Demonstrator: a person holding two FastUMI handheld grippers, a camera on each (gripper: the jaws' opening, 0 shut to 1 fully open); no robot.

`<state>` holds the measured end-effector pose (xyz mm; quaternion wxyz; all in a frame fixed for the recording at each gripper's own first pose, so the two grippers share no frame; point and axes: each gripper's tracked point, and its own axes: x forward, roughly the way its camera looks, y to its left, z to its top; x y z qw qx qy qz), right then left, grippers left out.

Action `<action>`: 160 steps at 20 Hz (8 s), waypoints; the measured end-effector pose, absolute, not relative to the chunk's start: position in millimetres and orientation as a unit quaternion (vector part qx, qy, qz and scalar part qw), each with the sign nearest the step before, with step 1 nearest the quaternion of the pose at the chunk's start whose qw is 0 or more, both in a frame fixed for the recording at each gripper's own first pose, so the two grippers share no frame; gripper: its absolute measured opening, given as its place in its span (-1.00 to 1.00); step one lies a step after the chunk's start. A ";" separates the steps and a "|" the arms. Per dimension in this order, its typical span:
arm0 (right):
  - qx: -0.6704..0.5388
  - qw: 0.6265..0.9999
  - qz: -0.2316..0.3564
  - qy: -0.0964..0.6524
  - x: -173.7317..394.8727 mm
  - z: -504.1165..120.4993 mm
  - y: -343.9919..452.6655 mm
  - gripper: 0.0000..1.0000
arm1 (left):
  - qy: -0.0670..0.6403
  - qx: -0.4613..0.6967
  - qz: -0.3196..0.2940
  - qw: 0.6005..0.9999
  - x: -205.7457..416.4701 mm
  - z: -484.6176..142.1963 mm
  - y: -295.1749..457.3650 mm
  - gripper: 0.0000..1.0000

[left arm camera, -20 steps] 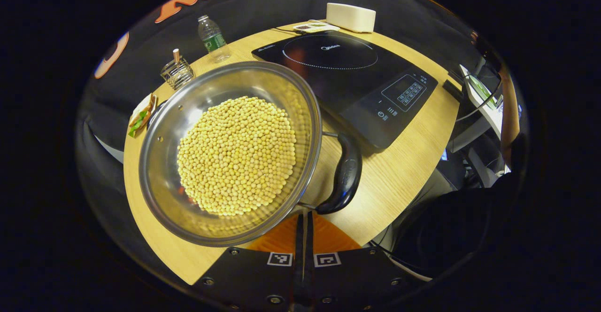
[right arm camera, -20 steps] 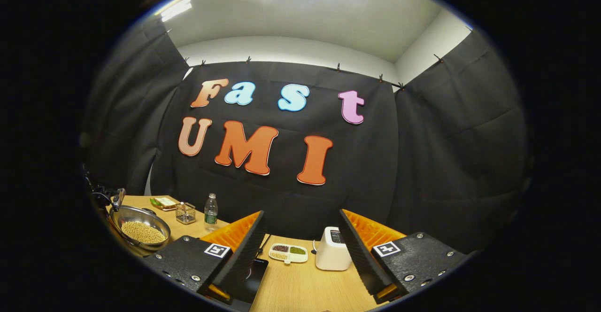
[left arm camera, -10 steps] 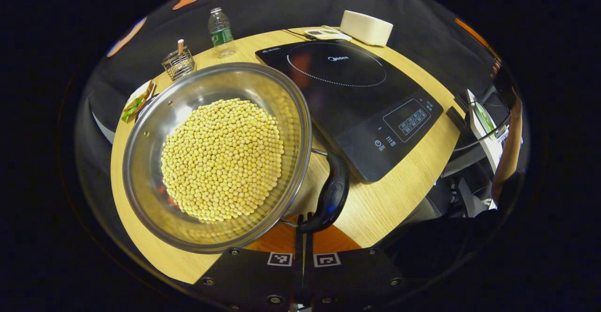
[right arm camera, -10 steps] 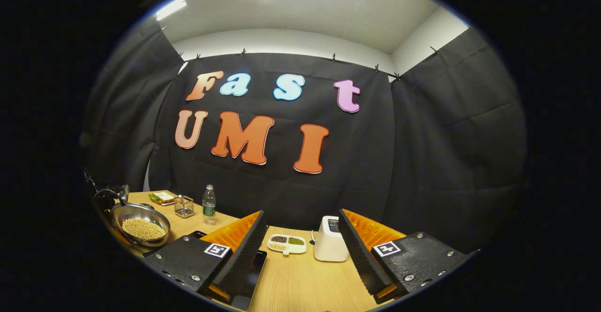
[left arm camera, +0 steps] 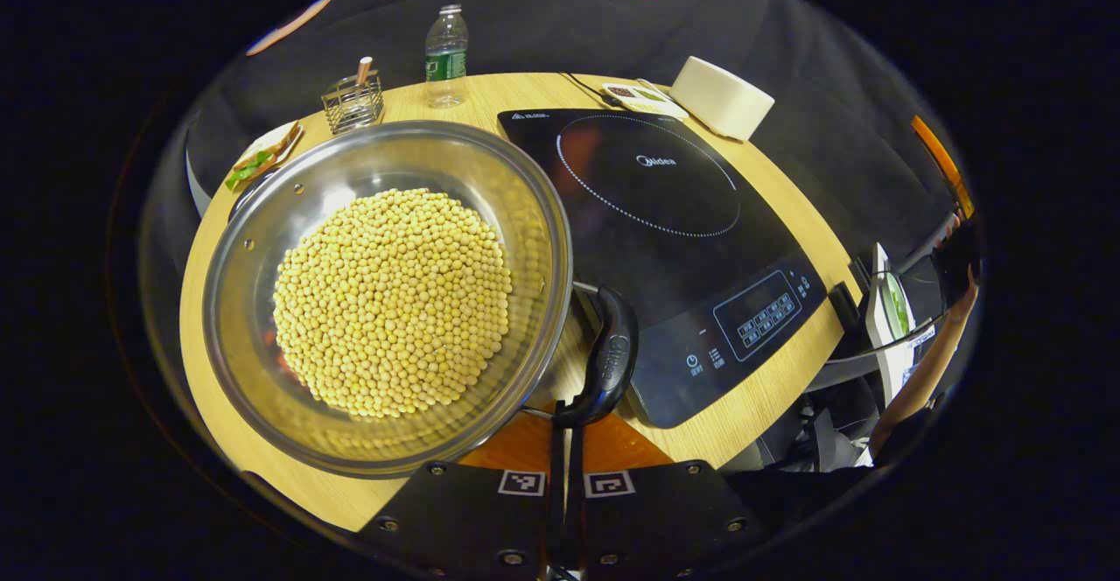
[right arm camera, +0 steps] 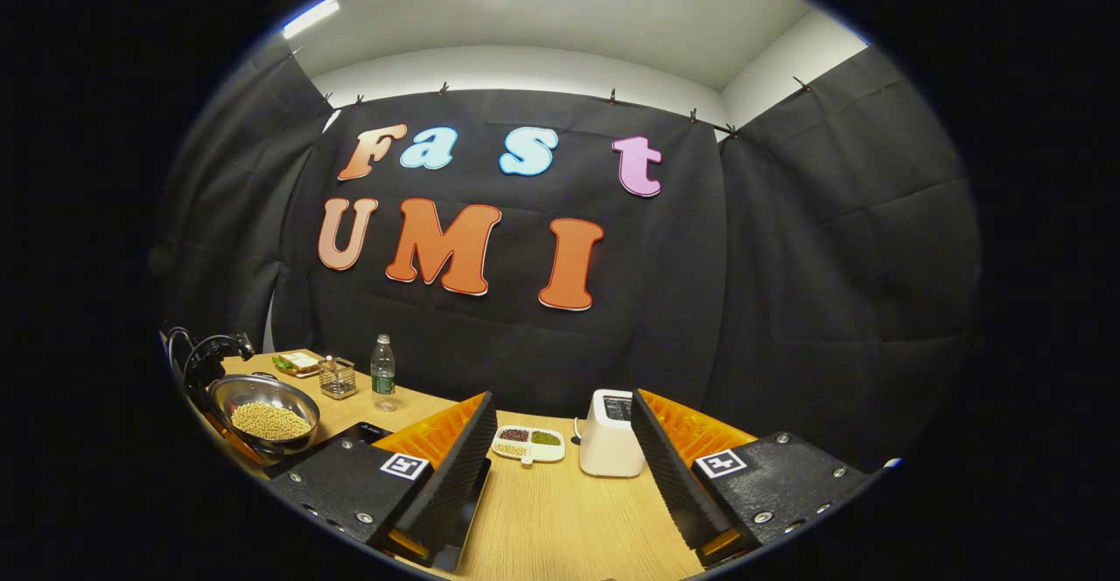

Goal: First push the handle of the pot to place it horizontally, then grasp the pot with both hands and set it on the induction cooktop.

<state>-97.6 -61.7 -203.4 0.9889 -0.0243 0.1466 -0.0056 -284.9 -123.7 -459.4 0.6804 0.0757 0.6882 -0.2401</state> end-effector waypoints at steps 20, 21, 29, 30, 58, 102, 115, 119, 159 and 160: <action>-0.030 0.982 0.020 0.184 -86.3 -228.8 -31.8 0.91 | 0.616 0.089 -0.191 0.759 -189.5 -502.3 -142.7 -0.97; -0.031 0.982 0.021 0.186 -85.7 -230.1 -29.6 0.91 | 0.612 0.093 -0.194 0.761 -187.0 -503.6 -145.2 -0.96; -0.007 0.979 0.037 0.201 -78.3 -236.8 -5.7 0.91 | 0.584 0.091 -0.209 0.779 -162.6 -514.3 -161.6 -0.96; 0.001 0.978 0.043 0.202 -77.4 -235.8 0.7 0.94 | 0.581 0.089 -0.210 0.781 -162.1 -511.8 -160.7 -0.96; 0.150 0.832 0.216 0.489 -45.6 -348.8 316.6 0.88 | 0.450 0.025 -0.136 0.882 -15.1 -363.8 44.7 -0.88; -0.018 0.771 0.168 0.614 -33.9 -494.3 381.2 0.42 | 0.627 0.119 -0.069 0.767 -8.2 -539.4 156.7 0.41; 0.001 0.776 0.164 0.609 -25.2 -497.4 384.9 0.23 | 0.603 0.072 -0.032 0.794 -20.0 -539.1 160.4 0.32; 0.008 0.772 0.167 0.613 -25.2 -497.0 387.2 0.08 | 0.590 0.080 -0.016 0.803 -21.0 -534.0 159.0 0.27; 0.034 0.831 0.074 0.550 -13.6 -383.3 123.1 0.06 | 0.521 0.097 -0.105 0.841 8.8 -520.5 144.8 0.13; 0.035 0.830 0.068 0.553 -15.1 -385.2 114.9 0.06 | 0.523 0.097 -0.110 0.839 10.5 -522.5 144.2 0.13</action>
